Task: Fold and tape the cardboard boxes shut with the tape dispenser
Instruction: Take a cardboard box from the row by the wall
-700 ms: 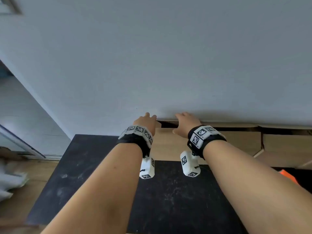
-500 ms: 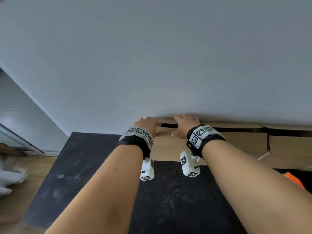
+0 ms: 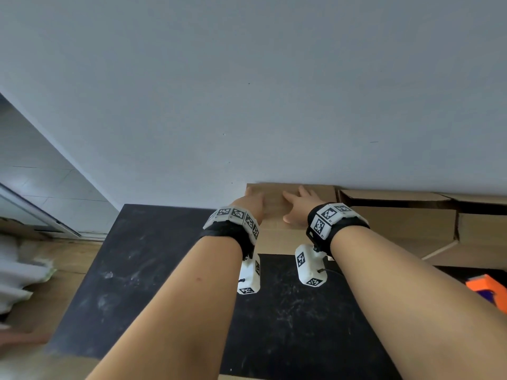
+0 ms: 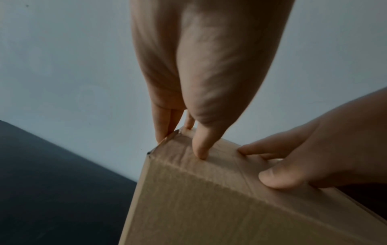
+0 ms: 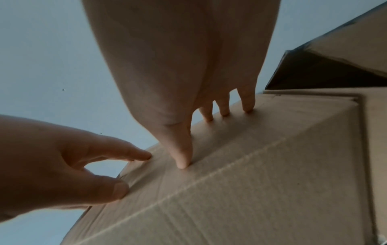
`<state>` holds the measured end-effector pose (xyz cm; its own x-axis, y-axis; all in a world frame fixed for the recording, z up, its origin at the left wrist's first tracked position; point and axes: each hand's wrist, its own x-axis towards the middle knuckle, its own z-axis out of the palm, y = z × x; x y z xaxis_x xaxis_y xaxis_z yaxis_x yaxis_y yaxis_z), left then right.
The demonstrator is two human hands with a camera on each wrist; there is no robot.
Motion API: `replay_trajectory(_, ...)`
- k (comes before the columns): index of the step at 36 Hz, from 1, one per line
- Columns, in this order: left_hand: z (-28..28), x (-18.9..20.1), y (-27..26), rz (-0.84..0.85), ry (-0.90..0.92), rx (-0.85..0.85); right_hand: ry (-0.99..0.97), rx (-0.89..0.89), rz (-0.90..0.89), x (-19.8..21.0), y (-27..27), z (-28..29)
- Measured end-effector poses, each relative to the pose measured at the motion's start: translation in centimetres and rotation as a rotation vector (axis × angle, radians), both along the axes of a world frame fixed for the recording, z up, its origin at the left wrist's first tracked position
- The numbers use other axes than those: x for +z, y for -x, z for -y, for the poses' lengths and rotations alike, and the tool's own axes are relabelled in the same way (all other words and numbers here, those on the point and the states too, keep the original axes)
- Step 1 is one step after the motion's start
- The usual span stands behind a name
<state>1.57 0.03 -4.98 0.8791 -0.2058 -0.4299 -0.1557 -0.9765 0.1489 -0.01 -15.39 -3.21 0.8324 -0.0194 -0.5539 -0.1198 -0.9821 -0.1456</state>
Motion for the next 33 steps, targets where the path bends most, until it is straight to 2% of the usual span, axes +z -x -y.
replay_trajectory(10,-3.1,0.1,2.8,-0.039,-0.028,0.005,0.031,0.05,0.004,0.6,2.9,-3.0)
replay_trajectory(18,-4.7,0.3,6.9,-0.049,-0.027,-0.017,0.068,0.081,0.046,0.7,7.7,-4.7)
replay_trajectory(25,-4.2,0.4,11.3,-0.039,-0.022,-0.048,0.082,0.09,0.1,0.5,12.8,-3.7)
replay_trajectory(33,-1.9,0.2,15.2,0.012,-0.003,-0.084,0.074,0.08,0.155,0.2,17.3,0.2)
